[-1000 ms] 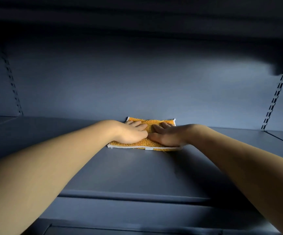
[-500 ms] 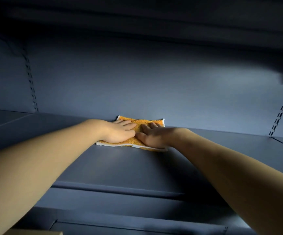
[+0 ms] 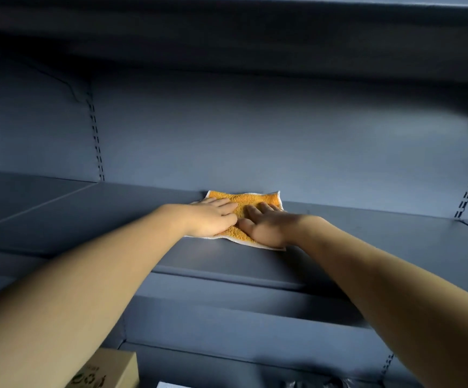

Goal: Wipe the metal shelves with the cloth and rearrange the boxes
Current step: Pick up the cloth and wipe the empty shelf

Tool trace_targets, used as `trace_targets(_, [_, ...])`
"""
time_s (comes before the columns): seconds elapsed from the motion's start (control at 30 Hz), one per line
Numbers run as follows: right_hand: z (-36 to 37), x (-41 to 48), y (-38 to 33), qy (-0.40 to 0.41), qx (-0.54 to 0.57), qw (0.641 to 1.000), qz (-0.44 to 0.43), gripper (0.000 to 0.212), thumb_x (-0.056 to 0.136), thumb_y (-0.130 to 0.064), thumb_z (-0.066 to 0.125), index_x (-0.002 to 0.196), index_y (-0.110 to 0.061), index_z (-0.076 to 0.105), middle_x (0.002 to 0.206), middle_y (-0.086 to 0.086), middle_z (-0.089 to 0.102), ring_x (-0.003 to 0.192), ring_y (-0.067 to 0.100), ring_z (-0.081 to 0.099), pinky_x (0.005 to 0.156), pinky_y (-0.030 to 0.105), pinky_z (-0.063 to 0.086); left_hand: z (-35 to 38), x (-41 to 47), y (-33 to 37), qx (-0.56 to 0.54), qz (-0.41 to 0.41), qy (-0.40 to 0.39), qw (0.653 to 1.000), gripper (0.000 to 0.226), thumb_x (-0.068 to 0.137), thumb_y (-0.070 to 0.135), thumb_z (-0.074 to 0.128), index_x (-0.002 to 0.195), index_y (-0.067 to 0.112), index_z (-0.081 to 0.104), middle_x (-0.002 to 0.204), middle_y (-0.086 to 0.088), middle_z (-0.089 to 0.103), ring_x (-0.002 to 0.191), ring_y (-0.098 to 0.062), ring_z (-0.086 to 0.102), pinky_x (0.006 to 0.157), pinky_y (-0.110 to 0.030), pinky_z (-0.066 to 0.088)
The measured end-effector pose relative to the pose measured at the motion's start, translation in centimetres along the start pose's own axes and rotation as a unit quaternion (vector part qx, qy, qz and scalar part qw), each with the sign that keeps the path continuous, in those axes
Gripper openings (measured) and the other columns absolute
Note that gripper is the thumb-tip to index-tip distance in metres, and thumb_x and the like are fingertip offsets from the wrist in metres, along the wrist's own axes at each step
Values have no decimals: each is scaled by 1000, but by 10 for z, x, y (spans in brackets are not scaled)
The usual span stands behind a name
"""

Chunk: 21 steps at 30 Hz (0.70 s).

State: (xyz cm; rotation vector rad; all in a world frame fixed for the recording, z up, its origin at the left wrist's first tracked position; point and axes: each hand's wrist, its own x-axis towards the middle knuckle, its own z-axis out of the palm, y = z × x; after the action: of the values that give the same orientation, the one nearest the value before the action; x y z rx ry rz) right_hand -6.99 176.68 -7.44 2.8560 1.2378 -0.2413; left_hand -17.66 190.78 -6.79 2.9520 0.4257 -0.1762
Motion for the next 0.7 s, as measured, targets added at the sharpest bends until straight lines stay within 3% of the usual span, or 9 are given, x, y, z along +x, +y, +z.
trace_targets(0.13, [5, -22, 0, 0, -15, 1000, -23, 83, 91, -72, 6, 162, -30, 2, 171, 8, -1, 157, 33, -1, 124, 56, 11, 6, -19, 7, 9, -4, 6, 1000, 61, 103, 49, 13, 161, 34, 1, 168, 13, -8, 155, -12, -12, 126, -43, -1])
trace_targets(0.3, [9, -63, -1, -4, -6, 999, -40, 77, 99, -68, 9, 163, -28, -5, 170, 6, -10, 157, 29, -10, 126, 52, 3, 11, -51, 23, 7, -2, 11, 1000, 58, 106, 47, 14, 161, 36, -1, 168, 15, -10, 154, -11, -12, 126, -40, -3])
trace_targets(0.7, [13, -99, 0, 18, 3, 996, -82, 76, 102, -66, 7, 163, -23, -4, 170, 11, -10, 157, 28, -10, 125, 43, -3, 18, -75, 37, -25, -20, 44, 999, 55, 106, 50, 21, 158, 45, 6, 164, 27, -5, 151, 2, -10, 125, -34, -3])
